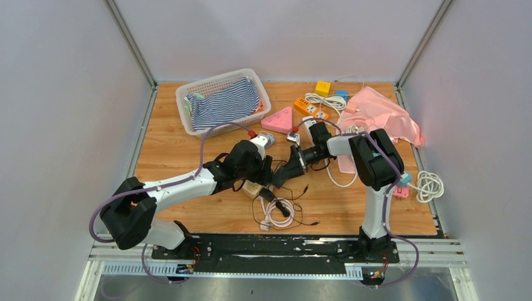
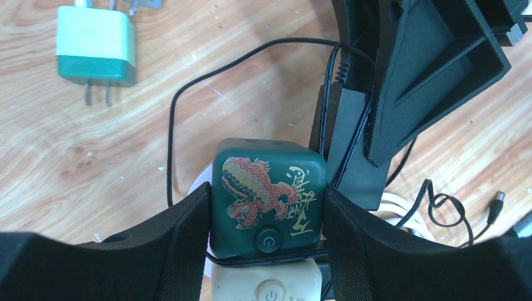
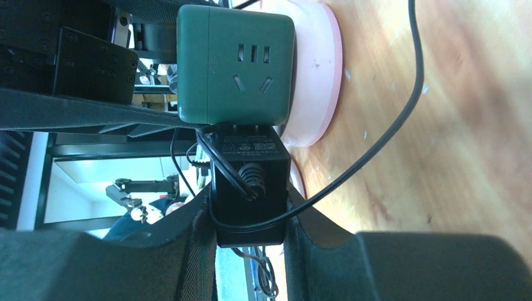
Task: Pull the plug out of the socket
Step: Remove the plug from the socket.
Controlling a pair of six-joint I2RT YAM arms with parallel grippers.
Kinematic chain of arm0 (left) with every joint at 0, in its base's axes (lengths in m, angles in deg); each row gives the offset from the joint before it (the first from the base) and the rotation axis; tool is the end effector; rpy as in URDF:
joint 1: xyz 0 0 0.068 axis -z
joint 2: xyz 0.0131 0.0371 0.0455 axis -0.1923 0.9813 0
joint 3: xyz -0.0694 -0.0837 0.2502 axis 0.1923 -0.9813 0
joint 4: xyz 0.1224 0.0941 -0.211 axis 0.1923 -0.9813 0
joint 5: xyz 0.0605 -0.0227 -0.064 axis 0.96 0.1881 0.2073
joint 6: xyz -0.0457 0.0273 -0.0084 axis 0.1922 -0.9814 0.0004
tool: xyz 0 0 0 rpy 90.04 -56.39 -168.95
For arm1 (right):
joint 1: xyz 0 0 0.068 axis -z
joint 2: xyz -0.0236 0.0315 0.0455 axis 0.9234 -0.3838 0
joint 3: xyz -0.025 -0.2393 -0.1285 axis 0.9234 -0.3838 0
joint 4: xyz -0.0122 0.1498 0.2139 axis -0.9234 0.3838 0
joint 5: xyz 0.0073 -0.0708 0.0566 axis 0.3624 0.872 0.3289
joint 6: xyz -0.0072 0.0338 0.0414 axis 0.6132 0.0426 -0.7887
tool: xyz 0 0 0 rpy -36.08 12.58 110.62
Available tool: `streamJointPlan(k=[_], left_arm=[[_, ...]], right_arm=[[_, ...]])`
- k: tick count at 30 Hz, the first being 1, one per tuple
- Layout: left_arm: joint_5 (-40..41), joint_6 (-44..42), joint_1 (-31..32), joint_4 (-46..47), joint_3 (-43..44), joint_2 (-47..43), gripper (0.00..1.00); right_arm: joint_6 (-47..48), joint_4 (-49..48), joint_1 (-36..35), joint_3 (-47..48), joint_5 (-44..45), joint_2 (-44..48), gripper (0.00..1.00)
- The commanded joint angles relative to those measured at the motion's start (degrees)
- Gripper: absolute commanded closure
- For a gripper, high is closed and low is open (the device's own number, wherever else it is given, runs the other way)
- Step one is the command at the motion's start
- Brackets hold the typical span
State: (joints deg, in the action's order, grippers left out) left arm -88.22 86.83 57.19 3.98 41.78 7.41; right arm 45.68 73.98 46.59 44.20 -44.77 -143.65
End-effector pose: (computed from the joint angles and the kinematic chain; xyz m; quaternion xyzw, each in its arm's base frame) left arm 0.1993 -0.2056 0.2064 0.2098 0.8804 -0.2153 0.3667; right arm 0.3184 0.1585 0.1135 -0.2280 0.7353 0.6380 0.0180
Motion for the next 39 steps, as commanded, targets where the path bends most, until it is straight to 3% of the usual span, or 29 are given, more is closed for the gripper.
streamJointPlan(k=[1, 5, 10, 14, 18, 22, 24, 29, 31, 33, 35, 39], left_arm=[[1.87, 0.89, -0.73, -3.38, -1.1, 1.89, 1.0], [2.0, 0.9, -0.76, -3.52, -1.04, 1.93, 1.0], [2.11, 1.1, -0.76, -3.47, -0.91, 2.06, 1.0], [2.04, 1.1, -0.76, -3.61, -0.71, 2.4, 1.0], [1.68, 0.16, -0.59, -4.45, -0.1, 2.82, 1.0], [1.98, -0.2, -0.31, -4.98, 0.43, 3.16, 1.0], [2.02, -0.13, -0.27, -4.83, 0.28, 3.02, 1.0], [2.02, -0.02, -0.27, -4.58, 0.09, 2.99, 1.0], [2.02, -0.02, -0.23, -4.62, 0.21, 3.08, 1.0], [2.02, 0.02, -0.23, -4.67, 0.33, 3.19, 1.0], [2.02, 0.13, -0.23, -4.67, 0.26, 3.06, 1.0], [1.87, 0.71, -0.25, -4.41, 0.08, 2.8, 1.0]], right_arm=[[0.99, -2.15, -0.34, 5.5, 3.37, -1.95, 1.0], [2.69, -0.38, 0.05, 5.35, 2.57, -2.09, 1.0], [23.23, 21.88, 1.04, 4.53, 5.63, -1.45, 1.0], [26.44, 24.82, 2.31, 3.12, 6.18, -0.92, 1.0], [27.19, 27.1, 1.16, 9.6, 4.56, -3.23, 1.0], [37.24, 44.08, -0.29, 23.11, 3.64, -10.9, 1.0], [38.44, 47.24, -0.15, 25.96, 4.59, -12.6, 1.0], [40.51, 47.21, -0.38, 25.24, 16.62, -6.83, 1.0], [37.1, 42.11, -0.59, 22.31, 22.13, -1.85, 1.0], [34.34, 37.72, -0.52, 19.93, 21.71, 0.46, 1.0], [32.93, 37.63, -0.55, 19.99, 15.42, -1.52, 0.94], [31.55, 38.83, -1.06, 21.32, 4.61, -9.07, 0.66]])
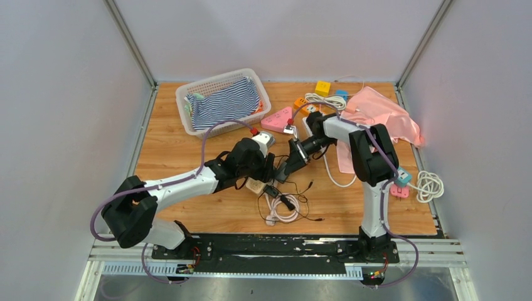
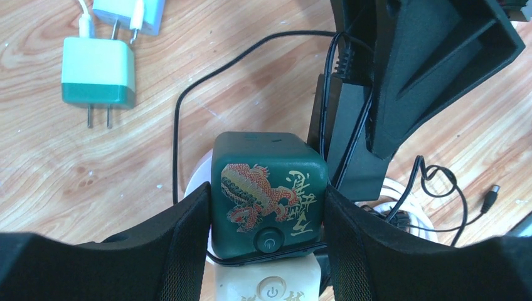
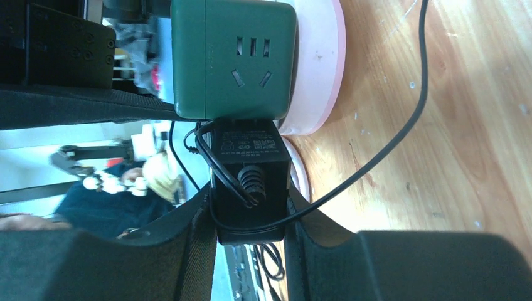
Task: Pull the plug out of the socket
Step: Remove the plug from the socket.
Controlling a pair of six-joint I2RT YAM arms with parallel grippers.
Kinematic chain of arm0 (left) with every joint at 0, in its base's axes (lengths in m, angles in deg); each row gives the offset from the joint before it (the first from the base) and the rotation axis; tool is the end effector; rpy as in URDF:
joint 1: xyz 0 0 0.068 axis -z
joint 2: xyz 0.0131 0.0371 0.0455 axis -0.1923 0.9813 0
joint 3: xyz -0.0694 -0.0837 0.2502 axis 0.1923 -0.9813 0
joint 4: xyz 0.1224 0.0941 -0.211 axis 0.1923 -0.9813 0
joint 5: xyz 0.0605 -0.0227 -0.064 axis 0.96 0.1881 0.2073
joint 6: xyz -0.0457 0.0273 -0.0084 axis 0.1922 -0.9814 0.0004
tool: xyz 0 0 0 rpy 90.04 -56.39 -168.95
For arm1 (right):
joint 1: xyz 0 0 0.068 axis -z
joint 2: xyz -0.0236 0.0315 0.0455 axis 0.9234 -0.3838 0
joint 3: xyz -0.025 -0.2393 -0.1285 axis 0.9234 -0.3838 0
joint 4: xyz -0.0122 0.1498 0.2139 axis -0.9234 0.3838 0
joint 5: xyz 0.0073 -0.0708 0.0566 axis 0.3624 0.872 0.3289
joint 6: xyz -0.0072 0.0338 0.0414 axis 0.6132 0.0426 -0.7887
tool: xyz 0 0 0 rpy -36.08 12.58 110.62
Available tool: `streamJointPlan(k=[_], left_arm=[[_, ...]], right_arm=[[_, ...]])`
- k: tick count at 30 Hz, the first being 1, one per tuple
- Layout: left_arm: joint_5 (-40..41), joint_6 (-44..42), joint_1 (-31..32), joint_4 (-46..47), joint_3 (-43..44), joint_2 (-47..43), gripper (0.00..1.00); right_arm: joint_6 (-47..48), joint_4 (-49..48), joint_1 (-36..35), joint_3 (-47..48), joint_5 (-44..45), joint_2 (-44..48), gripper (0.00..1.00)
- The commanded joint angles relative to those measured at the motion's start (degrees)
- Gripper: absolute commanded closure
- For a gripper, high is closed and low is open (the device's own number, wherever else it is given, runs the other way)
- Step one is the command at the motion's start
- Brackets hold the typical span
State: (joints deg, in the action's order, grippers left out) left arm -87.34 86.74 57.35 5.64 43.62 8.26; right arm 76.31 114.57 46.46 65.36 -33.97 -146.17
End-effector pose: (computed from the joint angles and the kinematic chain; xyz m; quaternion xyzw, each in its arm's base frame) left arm 0.2051 -0.2120 0.2152 0.2056 0.8710 -0.2210 0.3877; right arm 0.3415 0.1661 0.1633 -0.3299 0.7638 0.5534 0.0386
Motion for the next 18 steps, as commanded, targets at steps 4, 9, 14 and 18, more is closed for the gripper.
streamJointPlan(k=[4, 9, 14, 18], left_arm=[[1.47, 2.0, -0.47, -5.53, -2.04, 1.65, 1.0], [0.98, 3.75, -0.47, -4.18, -2.38, 1.97, 1.0], [-0.57, 5.95, -0.52, -1.98, -2.73, 3.46, 1.0], [-0.18, 6.64, -0.51, -1.07, -3.35, 3.24, 1.0]], right_arm=[[-0.3, -3.03, -1.76, 0.36, -10.51, -8.28, 0.52], [-16.43, -20.78, -2.17, -5.53, -13.47, -6.65, 0.41], [-38.58, -47.57, -2.58, -16.05, -11.34, -3.36, 0.36], [-41.77, -52.08, -2.58, -18.57, -12.08, -2.89, 0.44]])
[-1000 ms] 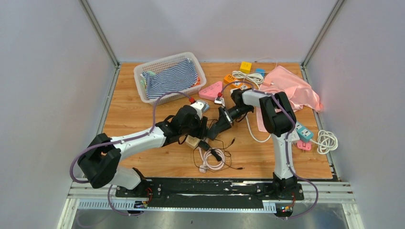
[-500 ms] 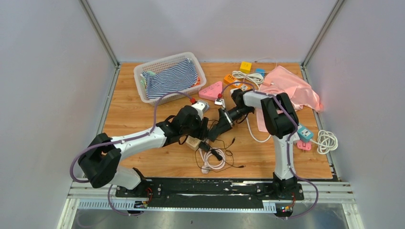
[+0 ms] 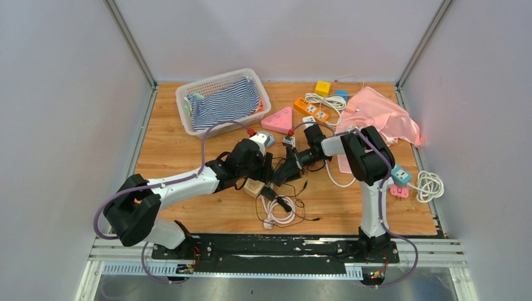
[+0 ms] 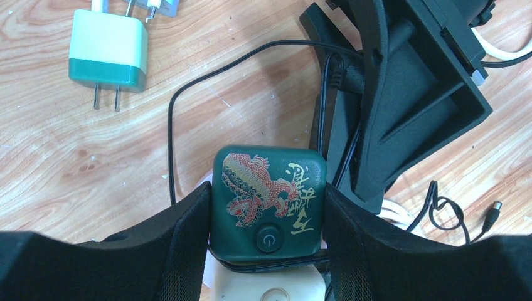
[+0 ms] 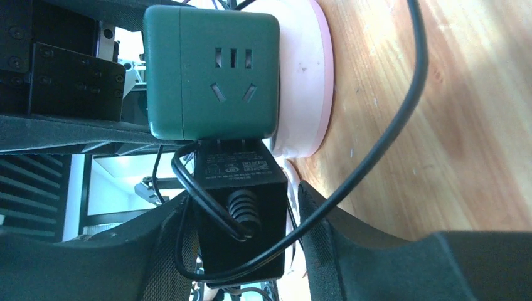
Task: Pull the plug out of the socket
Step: Remove the plug from the socket.
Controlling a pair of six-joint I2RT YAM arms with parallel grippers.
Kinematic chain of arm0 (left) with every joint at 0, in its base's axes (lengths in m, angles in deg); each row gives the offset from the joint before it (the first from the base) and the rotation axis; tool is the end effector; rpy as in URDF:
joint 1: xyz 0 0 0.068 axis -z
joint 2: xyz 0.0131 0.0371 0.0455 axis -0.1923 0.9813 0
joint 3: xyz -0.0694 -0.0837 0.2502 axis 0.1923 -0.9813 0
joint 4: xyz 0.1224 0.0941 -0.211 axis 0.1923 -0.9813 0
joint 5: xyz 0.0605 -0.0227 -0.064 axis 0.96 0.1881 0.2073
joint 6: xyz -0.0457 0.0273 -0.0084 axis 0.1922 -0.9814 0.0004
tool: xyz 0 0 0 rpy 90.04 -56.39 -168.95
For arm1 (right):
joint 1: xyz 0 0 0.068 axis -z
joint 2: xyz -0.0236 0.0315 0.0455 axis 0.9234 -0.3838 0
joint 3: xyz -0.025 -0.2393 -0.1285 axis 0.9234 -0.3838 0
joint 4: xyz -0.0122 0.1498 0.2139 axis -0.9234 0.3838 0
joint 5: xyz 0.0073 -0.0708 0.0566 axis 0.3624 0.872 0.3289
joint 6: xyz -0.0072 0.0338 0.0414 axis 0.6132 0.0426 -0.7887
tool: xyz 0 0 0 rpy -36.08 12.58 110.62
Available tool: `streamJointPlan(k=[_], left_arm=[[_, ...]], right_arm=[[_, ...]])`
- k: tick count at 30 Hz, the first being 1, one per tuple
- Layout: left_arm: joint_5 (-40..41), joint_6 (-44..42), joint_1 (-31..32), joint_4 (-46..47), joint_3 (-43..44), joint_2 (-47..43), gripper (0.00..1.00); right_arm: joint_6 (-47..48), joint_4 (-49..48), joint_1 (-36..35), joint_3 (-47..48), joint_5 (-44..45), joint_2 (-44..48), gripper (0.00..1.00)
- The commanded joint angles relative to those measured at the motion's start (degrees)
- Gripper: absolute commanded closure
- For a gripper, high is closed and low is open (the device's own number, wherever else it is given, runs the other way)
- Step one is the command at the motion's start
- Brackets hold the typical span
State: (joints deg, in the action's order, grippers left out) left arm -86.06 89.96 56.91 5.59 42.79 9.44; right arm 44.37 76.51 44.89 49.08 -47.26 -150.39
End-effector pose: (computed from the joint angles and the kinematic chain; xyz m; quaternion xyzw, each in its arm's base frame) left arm 0.2069 -0.2095 0.2048 0.1750 0.8854 -0.2127 0.3744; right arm 0.3279 0.1741 0.0918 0.2092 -0.7295 -0.6503 0.0351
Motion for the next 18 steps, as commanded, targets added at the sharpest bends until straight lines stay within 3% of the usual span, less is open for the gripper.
streamJointPlan(k=[1, 7, 11, 13, 15, 16, 18], left_arm=[[-1.54, 3.34, -0.11, -0.93, -2.58, 1.94, 1.0], [-2.11, 3.12, -0.25, -0.6, -2.81, 1.95, 1.0], [-2.26, 3.26, -0.47, -0.28, -3.03, 1.93, 1.0], [-2.12, 3.33, -0.52, -0.29, -2.95, 2.15, 1.0], [-1.8, 3.43, -0.56, -0.47, -2.74, 2.32, 1.0], [-1.61, 3.52, -0.56, -0.54, -2.64, 2.48, 1.0], [-1.31, 3.65, -0.56, -0.93, -2.37, 2.84, 1.0]], right_arm=[[-11.31, -16.05, -1.03, -3.06, 0.85, 1.36, 0.46], [-26.08, -35.09, -1.05, -6.45, -1.42, -0.25, 0.53], [-30.1, -39.9, -1.26, -8.2, -3.16, -0.76, 0.81], [-29.07, -39.36, -0.99, -9.23, -4.52, -0.54, 0.89], [-21.11, -31.74, -0.21, -9.7, -5.71, -0.04, 0.93], [-12.15, -20.44, 0.35, -7.92, -5.94, 0.14, 0.95], [18.83, 13.95, 1.65, -0.6, -5.07, -1.32, 0.98]])
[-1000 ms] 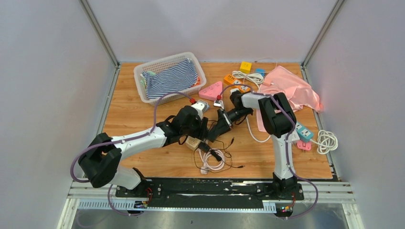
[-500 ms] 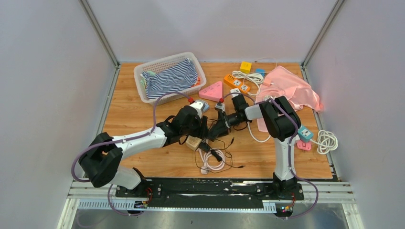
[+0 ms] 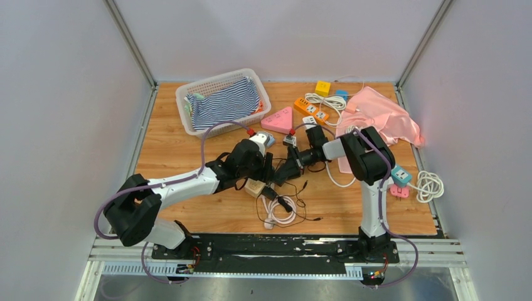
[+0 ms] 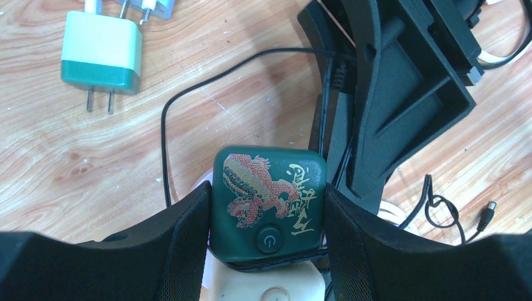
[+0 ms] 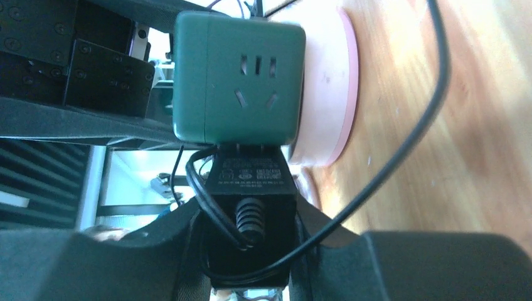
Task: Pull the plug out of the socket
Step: Remove the plug from the socket.
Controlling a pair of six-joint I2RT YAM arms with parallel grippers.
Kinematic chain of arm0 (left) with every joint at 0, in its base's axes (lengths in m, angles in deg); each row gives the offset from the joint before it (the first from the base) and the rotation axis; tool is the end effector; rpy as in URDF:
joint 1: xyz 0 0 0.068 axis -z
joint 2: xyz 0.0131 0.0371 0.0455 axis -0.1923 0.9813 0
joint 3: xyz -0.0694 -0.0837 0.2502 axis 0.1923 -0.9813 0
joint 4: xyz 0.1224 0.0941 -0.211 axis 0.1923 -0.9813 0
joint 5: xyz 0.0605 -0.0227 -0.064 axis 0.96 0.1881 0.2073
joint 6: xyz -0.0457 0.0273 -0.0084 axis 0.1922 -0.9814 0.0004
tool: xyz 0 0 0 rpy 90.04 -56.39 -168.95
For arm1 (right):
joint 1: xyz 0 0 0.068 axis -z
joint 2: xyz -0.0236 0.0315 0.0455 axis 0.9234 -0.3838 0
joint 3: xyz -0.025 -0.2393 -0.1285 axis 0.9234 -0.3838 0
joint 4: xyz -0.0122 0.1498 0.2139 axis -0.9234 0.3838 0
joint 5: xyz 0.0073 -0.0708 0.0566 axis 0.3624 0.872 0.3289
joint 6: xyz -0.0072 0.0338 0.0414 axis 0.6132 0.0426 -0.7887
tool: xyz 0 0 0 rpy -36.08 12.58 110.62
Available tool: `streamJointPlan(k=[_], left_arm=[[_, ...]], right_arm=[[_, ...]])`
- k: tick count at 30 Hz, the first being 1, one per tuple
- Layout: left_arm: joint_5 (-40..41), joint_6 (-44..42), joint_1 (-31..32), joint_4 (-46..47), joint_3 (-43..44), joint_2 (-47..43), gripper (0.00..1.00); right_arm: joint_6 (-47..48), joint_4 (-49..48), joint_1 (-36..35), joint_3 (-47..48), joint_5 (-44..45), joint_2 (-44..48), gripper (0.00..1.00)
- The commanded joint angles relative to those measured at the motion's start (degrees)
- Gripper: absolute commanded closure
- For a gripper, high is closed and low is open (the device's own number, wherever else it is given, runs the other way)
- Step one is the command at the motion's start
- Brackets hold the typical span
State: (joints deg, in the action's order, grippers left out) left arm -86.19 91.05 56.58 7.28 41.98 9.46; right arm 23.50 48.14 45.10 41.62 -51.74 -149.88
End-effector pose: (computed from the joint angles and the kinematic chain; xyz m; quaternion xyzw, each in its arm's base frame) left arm 0.2078 -0.2081 0.2028 0.1636 0.8843 -0.2200 0.3779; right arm 0.3275 0.1729 0.0899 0.2027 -0.7002 -0.6837 0.0340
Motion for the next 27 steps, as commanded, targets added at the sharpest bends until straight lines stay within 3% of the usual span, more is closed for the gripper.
streamJointPlan(k=[1, 4, 6, 27], left_arm=[[-1.1, 2.53, -0.23, -2.83, -1.34, 3.01, 1.0], [-0.58, 2.6, -0.23, -3.62, -0.7, 3.47, 1.0], [-0.46, 2.61, -0.23, -3.89, -0.44, 3.68, 1.0], [1.2, 3.83, 0.03, -5.43, 0.67, 4.45, 1.0]], right_arm=[[53.41, 63.72, 2.05, 10.97, -0.82, -3.93, 1.0], [91.44, 101.23, 5.03, 19.99, -2.92, -13.04, 1.0], [101.67, 108.56, 7.35, 21.54, -3.63, -16.59, 1.0], [106.88, 108.76, 9.89, 16.74, -3.32, -10.43, 1.0]])
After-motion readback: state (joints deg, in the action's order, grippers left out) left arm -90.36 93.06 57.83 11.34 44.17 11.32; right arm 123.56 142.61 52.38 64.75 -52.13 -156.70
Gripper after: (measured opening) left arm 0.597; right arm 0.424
